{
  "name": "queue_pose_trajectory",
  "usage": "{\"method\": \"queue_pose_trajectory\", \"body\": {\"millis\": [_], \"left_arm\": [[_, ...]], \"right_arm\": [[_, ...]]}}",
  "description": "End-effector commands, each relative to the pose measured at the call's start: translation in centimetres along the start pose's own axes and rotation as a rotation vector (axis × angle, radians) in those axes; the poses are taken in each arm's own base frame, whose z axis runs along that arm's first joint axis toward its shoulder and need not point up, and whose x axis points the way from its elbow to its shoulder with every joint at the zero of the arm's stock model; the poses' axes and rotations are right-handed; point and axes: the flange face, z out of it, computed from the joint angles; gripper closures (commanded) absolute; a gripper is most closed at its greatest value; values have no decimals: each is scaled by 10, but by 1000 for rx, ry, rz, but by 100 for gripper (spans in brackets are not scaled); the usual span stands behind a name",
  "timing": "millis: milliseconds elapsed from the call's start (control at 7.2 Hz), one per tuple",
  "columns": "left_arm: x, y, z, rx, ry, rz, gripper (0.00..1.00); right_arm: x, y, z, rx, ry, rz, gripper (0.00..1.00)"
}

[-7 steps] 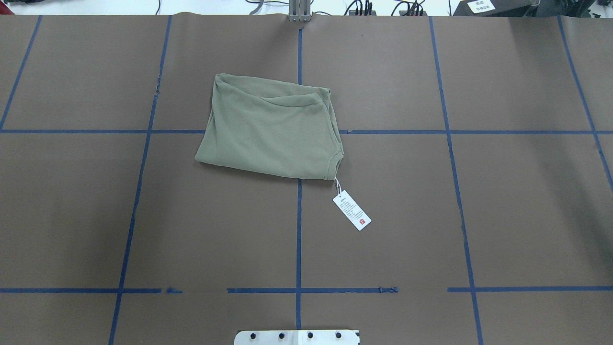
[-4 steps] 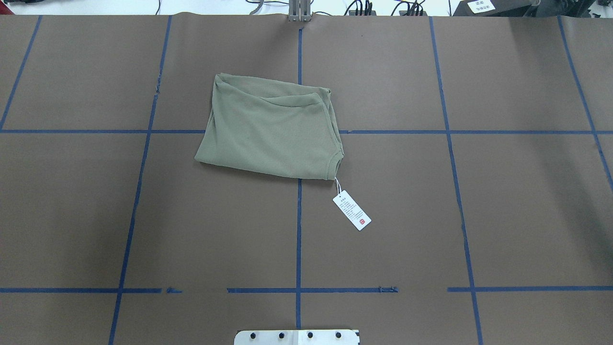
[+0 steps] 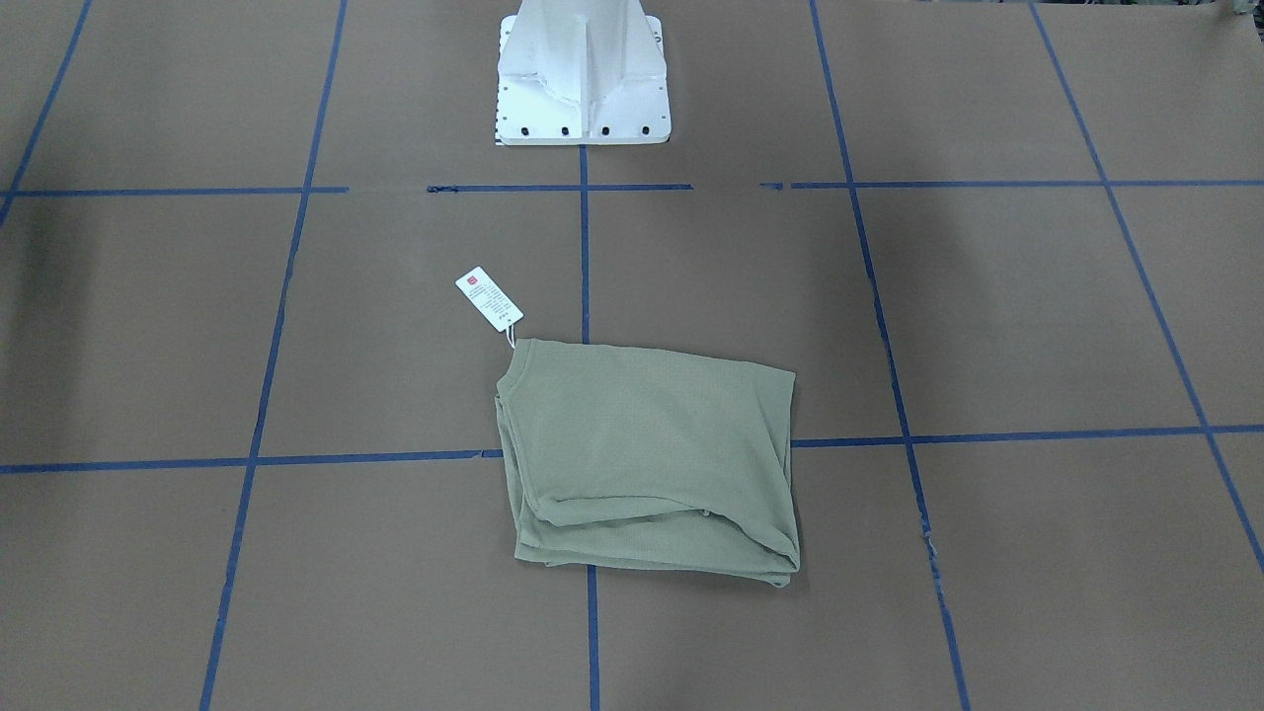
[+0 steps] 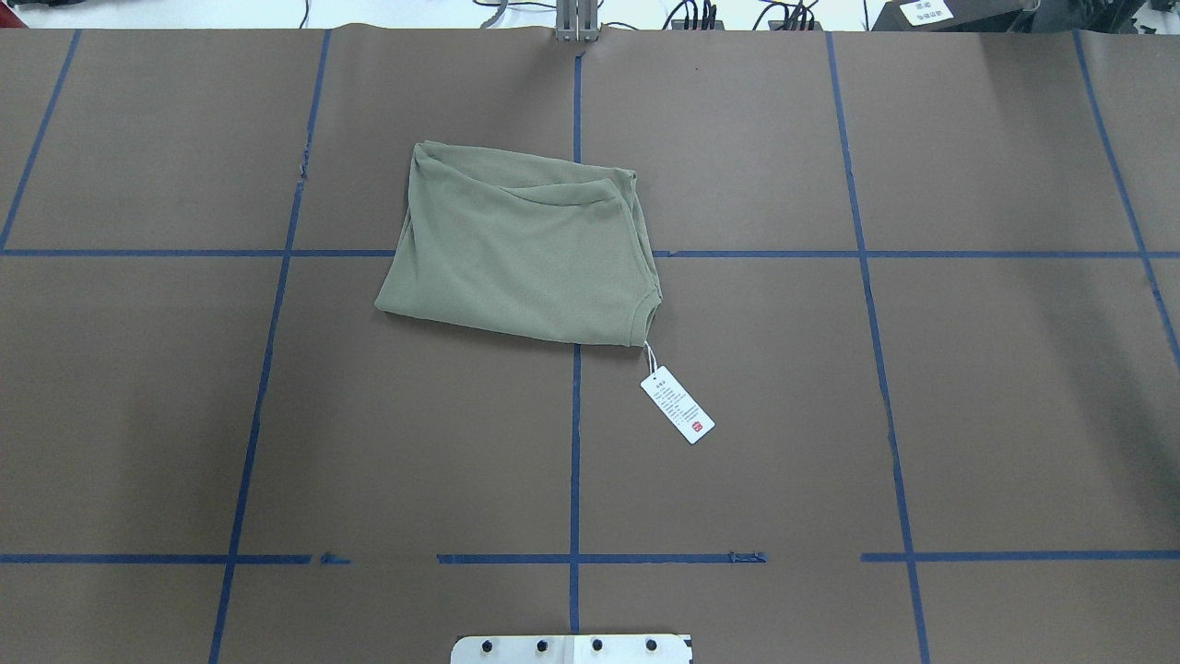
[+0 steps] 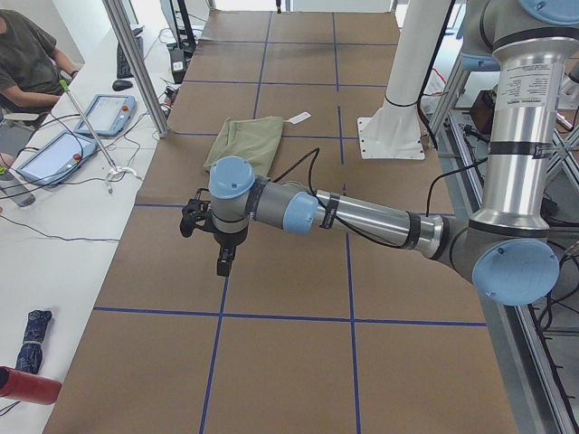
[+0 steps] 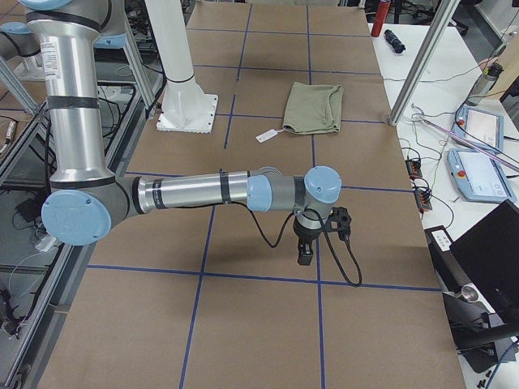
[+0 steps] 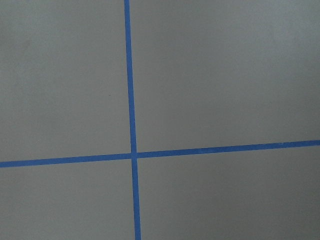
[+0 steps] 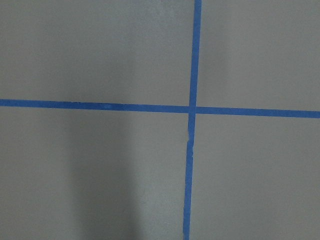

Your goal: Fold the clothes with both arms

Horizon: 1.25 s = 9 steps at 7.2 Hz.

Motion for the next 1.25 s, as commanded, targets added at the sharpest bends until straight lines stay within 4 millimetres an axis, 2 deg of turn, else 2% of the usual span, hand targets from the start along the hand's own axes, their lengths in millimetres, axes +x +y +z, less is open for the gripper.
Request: {"method": "queue_pose_trajectory", "body": {"millis": [0,1111], "left_arm": [[1,5,-1,-1,4,1,0],[-9,11,8,-21,3,-15,0]], "right_arm": [[2,0,2,-4,0,5,0],[7,0,8,-16,-4,15,0]]}}
